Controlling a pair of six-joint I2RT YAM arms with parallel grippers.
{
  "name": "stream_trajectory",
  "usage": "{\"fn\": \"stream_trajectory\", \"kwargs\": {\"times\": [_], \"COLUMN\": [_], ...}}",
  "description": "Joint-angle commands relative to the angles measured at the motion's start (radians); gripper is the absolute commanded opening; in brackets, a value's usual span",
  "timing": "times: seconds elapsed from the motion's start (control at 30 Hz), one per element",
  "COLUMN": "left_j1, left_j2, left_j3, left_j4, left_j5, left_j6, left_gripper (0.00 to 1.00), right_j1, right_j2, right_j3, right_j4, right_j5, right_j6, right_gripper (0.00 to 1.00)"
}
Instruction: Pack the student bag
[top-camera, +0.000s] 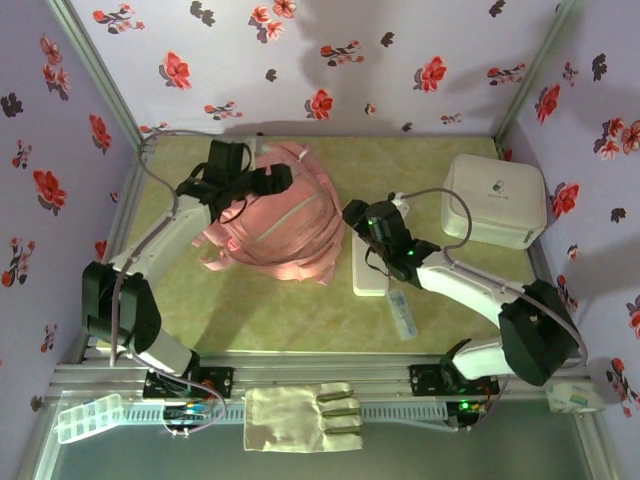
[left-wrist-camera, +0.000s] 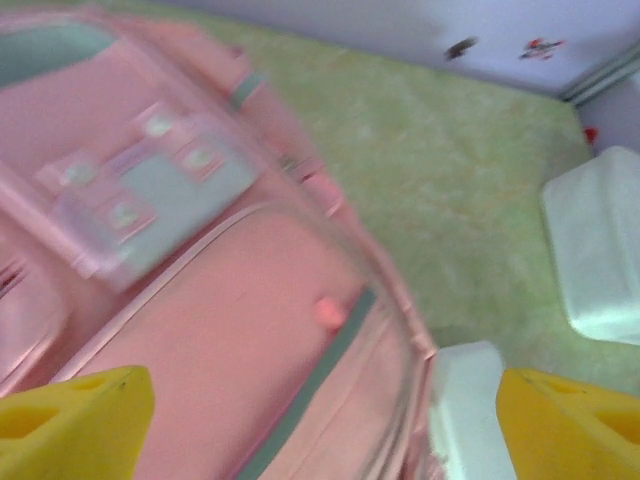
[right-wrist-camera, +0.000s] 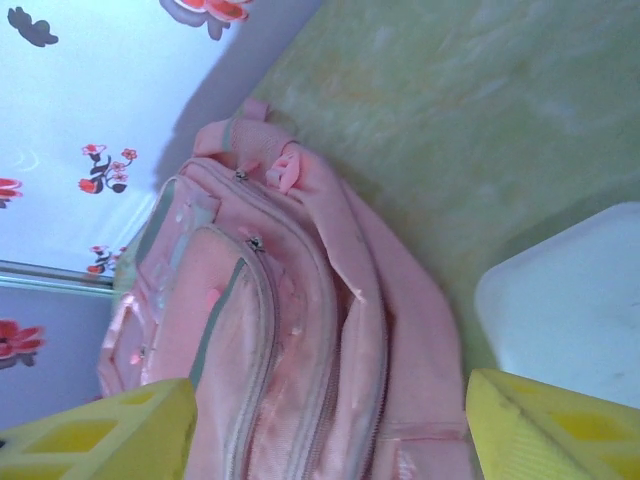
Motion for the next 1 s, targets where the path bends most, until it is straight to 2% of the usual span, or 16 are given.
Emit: {"fn": "stream_trajectory", "kwargs": {"times": [0.0, 0.2, 0.3, 0.47, 0.57, 0.67, 0.83, 0.97], "left_j1": [0.090, 0.284, 0.365, 0.445, 0.462, 0.469, 0.475, 0.479], "left_j2": [-0.119, -0.243, -0.254, -0.208, -0.150, -0.080, 0.030, 0.086], "left_j3": [-0.137, -0.392, -0.483, -0.551, -0.548, -0.523, -0.479, -0.458], "left_j4": [0.056, 0.064, 0.083, 0.132, 0.174, 0.216, 0.256, 0.312], "left_j5": [0.012, 0.012, 0.013, 0.050, 0.098, 0.149, 0.156, 0.203], "left_j6": [-0.056, -0.144, -0.191, -0.210, -0.208, -0.199, -0.197, -0.200], "left_gripper": [0.90, 0.89, 0.80, 0.66, 0.61, 0.61, 0.60, 0.53], "right_j1": [0.021, 0.094, 0.111, 0.120, 0.120, 0.120, 0.119, 0.115], "right_j2": [-0.015, 0.094, 0.171, 0.264, 0.290, 0.306, 0.322, 0.343], "right_j3": [0.024, 0.106, 0.138, 0.169, 0.181, 0.184, 0.195, 0.206], "right_j4": [-0.115, -0.106, -0.087, -0.056, -0.059, -0.058, -0.064, -0.066], "right_j5": [0.023, -0.063, -0.109, -0.179, -0.192, -0.183, -0.172, -0.169], "right_j6": [-0.126, -0.174, -0.143, -0.120, -0.120, -0.127, -0.144, -0.152], "right_gripper": [0.73, 0.73, 0.73, 0.72, 0.72, 0.71, 0.71, 0.70]}}
